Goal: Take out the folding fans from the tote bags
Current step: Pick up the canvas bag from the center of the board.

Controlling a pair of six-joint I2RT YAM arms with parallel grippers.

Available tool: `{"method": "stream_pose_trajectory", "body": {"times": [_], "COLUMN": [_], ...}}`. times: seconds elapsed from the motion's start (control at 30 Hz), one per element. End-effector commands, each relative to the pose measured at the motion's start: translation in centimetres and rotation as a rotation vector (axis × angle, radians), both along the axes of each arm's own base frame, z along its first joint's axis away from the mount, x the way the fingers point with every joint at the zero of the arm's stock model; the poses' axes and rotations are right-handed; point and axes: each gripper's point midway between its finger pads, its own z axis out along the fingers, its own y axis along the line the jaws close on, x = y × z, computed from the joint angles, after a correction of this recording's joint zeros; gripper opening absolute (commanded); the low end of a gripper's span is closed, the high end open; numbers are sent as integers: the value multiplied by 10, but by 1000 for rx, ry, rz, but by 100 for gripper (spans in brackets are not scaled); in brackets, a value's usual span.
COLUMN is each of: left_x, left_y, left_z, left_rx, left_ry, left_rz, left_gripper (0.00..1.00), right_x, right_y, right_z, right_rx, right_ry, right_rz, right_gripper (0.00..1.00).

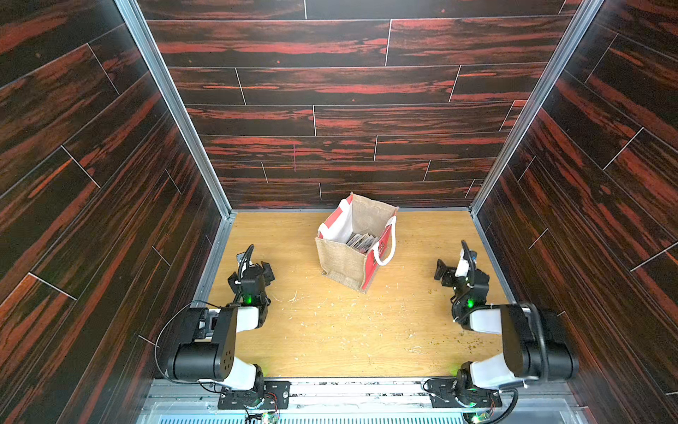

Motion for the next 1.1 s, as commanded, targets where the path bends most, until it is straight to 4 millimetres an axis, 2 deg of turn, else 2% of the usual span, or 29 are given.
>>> {"method": "stream_pose_trajectory", "body": {"times": [0.0, 0.17, 0.27, 0.37, 0.47, 0.6, 0.8, 1.0, 1.07], "left_x": [-3, -20, -20, -19, -11, 15, 63, 87, 94], "left_y": [4, 4, -17, -29, -42, -73, -147, -202, -217], "left_z": [35, 90, 123, 154, 179, 206, 225, 240, 238], "left_rx": [28, -78, -138, -217, -299, -431, -575, -459, -439], "left_ry": [-105, -86, -98, -144, -156, -123, 21, 99, 142], "left_rz": [22, 62, -56, -110, -158, -279, -524, -613, -633], "left_gripper": [99, 99, 99, 99, 99, 99, 99, 99, 99], "right_x": [2, -4, -8, -14, -22, -35, -52, -65, -69], "right_y": [-15, -22, -20, -16, -11, -8, -9, -6, -8], "right_z": [20, 38, 48, 58, 68, 79, 85, 95, 98], "right_rx": [5, 52, 91, 139, 180, 197, 239, 272, 273], "right_ry": [38, 82, 121, 168, 215, 239, 308, 348, 359], "right_rz": [-82, -151, -177, -192, -197, -207, -248, -253, -265], "right_gripper": [99, 99, 99, 99, 99, 99, 99, 99, 99]}}
